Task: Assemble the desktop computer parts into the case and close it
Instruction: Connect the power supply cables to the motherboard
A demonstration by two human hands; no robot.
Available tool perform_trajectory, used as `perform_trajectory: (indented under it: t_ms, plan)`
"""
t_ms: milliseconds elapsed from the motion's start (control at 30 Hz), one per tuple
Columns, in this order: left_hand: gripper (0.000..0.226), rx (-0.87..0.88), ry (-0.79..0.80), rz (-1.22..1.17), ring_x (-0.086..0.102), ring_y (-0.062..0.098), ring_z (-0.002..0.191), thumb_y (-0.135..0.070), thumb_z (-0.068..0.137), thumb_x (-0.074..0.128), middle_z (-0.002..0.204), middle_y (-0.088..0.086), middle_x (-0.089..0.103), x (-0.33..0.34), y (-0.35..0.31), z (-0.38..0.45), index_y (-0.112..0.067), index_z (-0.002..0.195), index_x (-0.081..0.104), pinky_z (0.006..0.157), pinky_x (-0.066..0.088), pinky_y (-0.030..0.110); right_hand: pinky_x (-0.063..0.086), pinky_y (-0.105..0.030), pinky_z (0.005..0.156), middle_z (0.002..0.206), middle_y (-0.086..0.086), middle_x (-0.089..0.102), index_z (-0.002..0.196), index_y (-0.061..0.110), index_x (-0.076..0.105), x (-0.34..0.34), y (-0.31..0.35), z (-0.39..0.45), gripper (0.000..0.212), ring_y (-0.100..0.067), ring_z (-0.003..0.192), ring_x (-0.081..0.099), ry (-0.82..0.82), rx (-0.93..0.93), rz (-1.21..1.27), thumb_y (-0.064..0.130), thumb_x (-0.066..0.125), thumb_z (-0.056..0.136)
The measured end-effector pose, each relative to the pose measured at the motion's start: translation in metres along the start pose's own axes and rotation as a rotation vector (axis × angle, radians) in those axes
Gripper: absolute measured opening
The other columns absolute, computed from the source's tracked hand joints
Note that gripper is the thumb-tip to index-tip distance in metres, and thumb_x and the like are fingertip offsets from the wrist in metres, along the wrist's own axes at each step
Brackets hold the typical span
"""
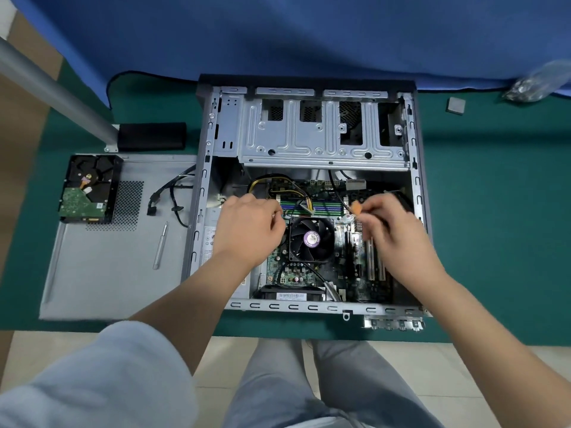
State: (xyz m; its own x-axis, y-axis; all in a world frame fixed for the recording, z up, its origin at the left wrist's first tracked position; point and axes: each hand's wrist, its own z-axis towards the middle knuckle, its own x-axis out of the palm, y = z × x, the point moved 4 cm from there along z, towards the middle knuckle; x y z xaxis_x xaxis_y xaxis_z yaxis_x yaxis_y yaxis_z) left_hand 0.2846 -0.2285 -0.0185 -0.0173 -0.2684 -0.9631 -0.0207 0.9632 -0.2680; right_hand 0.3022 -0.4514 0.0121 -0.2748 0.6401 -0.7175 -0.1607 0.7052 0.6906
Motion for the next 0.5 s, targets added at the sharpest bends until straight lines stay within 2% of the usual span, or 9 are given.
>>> perform_trajectory:
  t_ms: [67, 133, 200, 267, 333, 400, 433, 500]
  plan:
    - [0.019, 0.022, -0.013, -0.004, 0.054, 0.019, 0.069, -0.025, 0.088, 0.052, 0.064, -0.007, 0.064, -0.001, -0.001, 0.0, -0.021, 0.08, 0.069, 0.072, 0.037, 0.033, 0.04, -0.028, 0.062, 0.069, 0.009, 0.06, 0.095, 0.043, 0.034, -0.013, -0.002, -0.004, 0.019, -0.009, 0.066, 0.055, -0.146, -0.041, 0.079, 0.026, 0.042, 0.101]
    - [0.019, 0.037, -0.027, -0.012, 0.055, 0.019, 0.068, -0.025, 0.088, 0.053, 0.065, -0.007, 0.065, 0.0, 0.0, -0.001, -0.02, 0.082, 0.07, 0.071, 0.038, 0.033, 0.038, -0.022, 0.062, 0.075, 0.01, 0.059, 0.098, 0.039, 0.031, -0.021, -0.012, -0.01, 0.022, -0.01, 0.065, 0.053, -0.24, -0.03, 0.156, 0.018, 0.036, 0.101]
    - [0.02, 0.037, -0.032, -0.004, 0.056, 0.019, 0.069, -0.025, 0.09, 0.052, 0.068, -0.006, 0.067, 0.0, 0.001, 0.0, -0.021, 0.085, 0.071, 0.072, 0.039, 0.033, 0.041, -0.024, 0.056, 0.08, 0.009, 0.059, 0.1, 0.03, 0.029, -0.02, -0.022, -0.019, 0.019, -0.016, 0.06, 0.051, -0.265, 0.001, 0.243, 0.011, 0.032, 0.101]
    - [0.02, 0.035, -0.01, 0.01, 0.058, 0.019, 0.073, -0.026, 0.091, 0.052, 0.074, -0.006, 0.07, 0.001, 0.0, -0.001, -0.022, 0.09, 0.072, 0.073, 0.039, 0.034, 0.044, -0.029, 0.058, 0.084, 0.007, 0.057, 0.099, 0.023, 0.03, -0.012, -0.028, -0.029, 0.02, -0.018, 0.061, 0.053, -0.233, 0.016, 0.277, 0.003, 0.03, 0.1]
    - [0.021, 0.034, 0.033, 0.008, 0.059, 0.019, 0.08, -0.028, 0.093, 0.051, 0.083, -0.007, 0.072, -0.001, -0.001, -0.001, -0.024, 0.097, 0.072, 0.077, 0.037, 0.034, 0.044, -0.024, 0.058, 0.088, 0.007, 0.056, 0.098, 0.035, 0.029, -0.006, -0.027, -0.033, 0.034, -0.017, 0.062, 0.054, -0.2, -0.009, 0.282, 0.002, 0.03, 0.099]
    - [0.021, 0.02, 0.086, -0.038, 0.059, 0.017, 0.09, -0.032, 0.094, 0.053, 0.092, -0.01, 0.072, -0.007, -0.003, 0.0, -0.028, 0.103, 0.071, 0.083, 0.036, 0.034, 0.043, -0.02, 0.059, 0.089, 0.007, 0.056, 0.097, 0.046, 0.028, -0.006, -0.024, -0.032, 0.038, -0.013, 0.061, 0.055, -0.192, -0.044, 0.302, 0.008, 0.03, 0.098]
    - [0.02, 0.015, 0.098, -0.114, 0.059, 0.014, 0.096, -0.034, 0.094, 0.054, 0.097, -0.013, 0.071, -0.011, -0.008, 0.0, -0.031, 0.106, 0.07, 0.086, 0.036, 0.033, 0.043, -0.019, 0.059, 0.089, 0.007, 0.056, 0.097, 0.049, 0.028, -0.007, -0.024, -0.032, 0.039, -0.012, 0.061, 0.055, -0.203, -0.055, 0.313, 0.01, 0.029, 0.097]
    - [0.022, -0.019, 0.157, -0.466, 0.058, 0.006, 0.1, -0.04, 0.09, 0.058, 0.1, -0.024, 0.067, -0.022, -0.031, -0.002, -0.038, 0.11, 0.066, 0.093, 0.04, 0.034, 0.043, -0.019, 0.059, 0.088, 0.008, 0.057, 0.097, 0.055, 0.029, -0.01, -0.025, -0.032, 0.041, -0.012, 0.061, 0.055, -0.207, -0.078, 0.329, 0.013, 0.03, 0.096]
